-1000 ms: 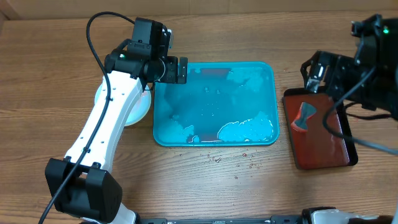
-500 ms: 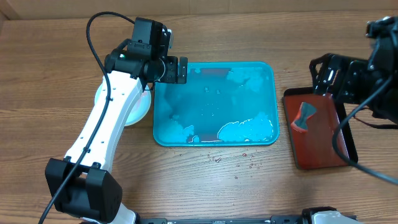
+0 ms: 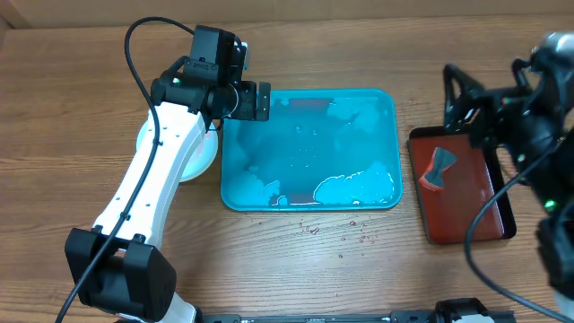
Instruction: Clean dirty plates on tray and stack at the side
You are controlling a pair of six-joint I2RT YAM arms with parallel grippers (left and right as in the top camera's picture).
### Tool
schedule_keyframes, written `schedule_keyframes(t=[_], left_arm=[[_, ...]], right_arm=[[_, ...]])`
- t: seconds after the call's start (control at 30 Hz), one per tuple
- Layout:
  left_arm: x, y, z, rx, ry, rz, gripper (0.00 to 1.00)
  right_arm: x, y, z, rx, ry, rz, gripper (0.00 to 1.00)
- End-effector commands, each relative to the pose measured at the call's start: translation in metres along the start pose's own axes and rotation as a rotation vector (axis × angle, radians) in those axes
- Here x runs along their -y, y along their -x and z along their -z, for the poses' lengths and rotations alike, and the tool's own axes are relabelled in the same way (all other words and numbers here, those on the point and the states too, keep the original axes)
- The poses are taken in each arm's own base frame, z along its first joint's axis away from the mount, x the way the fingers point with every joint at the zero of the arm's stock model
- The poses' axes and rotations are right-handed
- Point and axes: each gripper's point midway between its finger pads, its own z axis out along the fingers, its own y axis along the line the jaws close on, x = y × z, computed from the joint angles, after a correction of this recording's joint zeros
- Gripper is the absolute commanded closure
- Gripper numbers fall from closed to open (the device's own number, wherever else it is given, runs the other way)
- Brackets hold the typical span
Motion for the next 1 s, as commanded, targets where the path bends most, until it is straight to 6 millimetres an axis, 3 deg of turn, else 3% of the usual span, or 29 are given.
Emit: schedule_keyframes(t=[0.0, 0.17, 0.3, 0.47, 0.77, 0.97], left_arm=[[0.001, -0.003, -0.005, -0.015, -0.002, 0.005, 0.01], [0.001, -0.003, -0.005, -0.015, -0.002, 0.005, 0.00], [0.001, -0.003, -0.005, -0.015, -0.002, 0.005, 0.00], [0.001, -0.003, -0.005, -0.015, -0.002, 0.006, 0.00], [0.001, -0.003, -0.005, -0.015, -0.002, 0.006, 0.01], [0.001, -0.003, -0.005, -0.015, -0.002, 0.005, 0.00]], right_arm=[[-0.004, -0.036, -0.005, 0.031, 0.053, 0.054, 0.00], [-0.002, -0.086, -0.007, 0.157, 0.091, 0.077, 0.00], [0.001, -0.130, 0.000, 0.225, 0.105, 0.090, 0.00], [0.005, -0.171, 0.011, 0.277, 0.109, 0.099, 0.00], [0.009, -0.219, 0.011, 0.299, 0.118, 0.104, 0.00], [0.011, -0.233, 0.013, 0.339, 0.120, 0.111, 0.00]])
